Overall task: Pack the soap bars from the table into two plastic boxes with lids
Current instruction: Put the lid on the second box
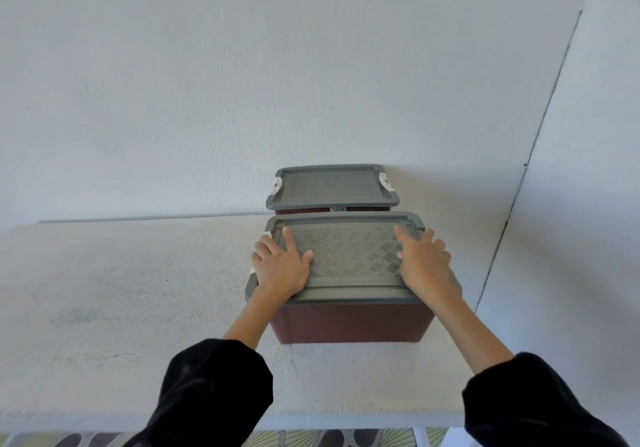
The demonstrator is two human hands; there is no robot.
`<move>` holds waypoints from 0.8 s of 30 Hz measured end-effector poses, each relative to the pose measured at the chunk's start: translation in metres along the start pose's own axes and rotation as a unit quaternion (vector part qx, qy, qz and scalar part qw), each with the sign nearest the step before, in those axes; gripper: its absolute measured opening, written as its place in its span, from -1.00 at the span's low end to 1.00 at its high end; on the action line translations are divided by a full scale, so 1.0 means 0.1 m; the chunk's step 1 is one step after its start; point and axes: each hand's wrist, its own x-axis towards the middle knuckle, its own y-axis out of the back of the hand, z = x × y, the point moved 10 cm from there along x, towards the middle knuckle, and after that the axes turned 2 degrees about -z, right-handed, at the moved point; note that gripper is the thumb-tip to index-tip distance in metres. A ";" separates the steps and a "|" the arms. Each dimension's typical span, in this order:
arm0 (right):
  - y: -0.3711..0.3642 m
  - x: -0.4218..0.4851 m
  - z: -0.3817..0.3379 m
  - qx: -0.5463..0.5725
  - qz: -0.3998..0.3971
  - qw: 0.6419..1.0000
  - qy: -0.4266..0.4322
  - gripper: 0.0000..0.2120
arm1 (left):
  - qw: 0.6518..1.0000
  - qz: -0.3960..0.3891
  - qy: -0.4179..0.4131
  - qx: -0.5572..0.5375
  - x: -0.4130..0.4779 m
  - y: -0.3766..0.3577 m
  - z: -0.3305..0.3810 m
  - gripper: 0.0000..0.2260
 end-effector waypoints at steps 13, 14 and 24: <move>-0.12 0.34 0.35 0.136 -0.106 0.985 -0.024 -0.51 | 0.954 -0.065 -0.069 -0.284 0.34 0.03 -0.30 -0.58; -0.17 0.37 0.38 0.197 -0.127 0.971 -0.039 -0.50 | 0.930 -0.077 -0.085 -0.349 0.30 0.03 -0.23 -0.59; -0.18 0.42 0.31 0.345 -0.154 0.924 -0.057 -0.52 | 0.895 -0.118 -0.057 -0.426 0.26 0.02 -0.22 -0.53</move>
